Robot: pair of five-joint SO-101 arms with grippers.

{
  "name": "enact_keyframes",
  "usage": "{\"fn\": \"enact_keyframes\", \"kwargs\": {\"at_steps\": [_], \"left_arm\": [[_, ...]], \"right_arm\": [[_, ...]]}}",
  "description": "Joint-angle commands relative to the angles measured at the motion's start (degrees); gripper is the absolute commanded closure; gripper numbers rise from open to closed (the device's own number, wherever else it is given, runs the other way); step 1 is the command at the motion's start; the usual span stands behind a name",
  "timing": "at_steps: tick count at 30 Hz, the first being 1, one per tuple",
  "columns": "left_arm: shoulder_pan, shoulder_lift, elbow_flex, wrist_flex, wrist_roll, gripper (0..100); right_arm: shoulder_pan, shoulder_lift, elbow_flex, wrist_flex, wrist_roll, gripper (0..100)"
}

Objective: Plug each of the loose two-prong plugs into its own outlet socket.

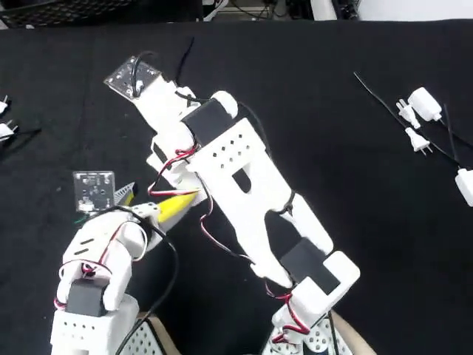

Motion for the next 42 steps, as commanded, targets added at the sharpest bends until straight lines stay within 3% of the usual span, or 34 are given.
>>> {"fn": "enact_keyframes", "kwargs": {"at_steps": [1, 12, 17, 26, 37, 42], "left_arm": [[-1.2, -0.4, 0.4, -3.6, 1.5, 56], [-1.3, -0.4, 3.1, -7.6, 1.6, 56], [-5.4, -0.4, 2.6, -7.7, 1.9, 56], [-6.6, -0.4, 2.5, -7.3, 1.7, 56], [-25.6, -0.4, 4.7, -7.2, 1.1, 56], [-29.4, -0.4, 8.2, -7.6, -4.3, 56]], "right_arm": [[-1.0, -3.3, -0.7, 1.8, -1.8, 98.6], [-1.0, -13.9, 0.9, 4.4, -2.8, 98.6], [-1.0, -19.2, 8.7, 4.4, -2.7, 98.6], [-0.5, -23.3, 16.0, 3.6, 1.8, 98.6], [-0.4, -23.7, 30.5, -7.6, 3.7, 98.6], [-0.4, -23.3, 36.5, -15.7, 3.8, 98.6]]}}
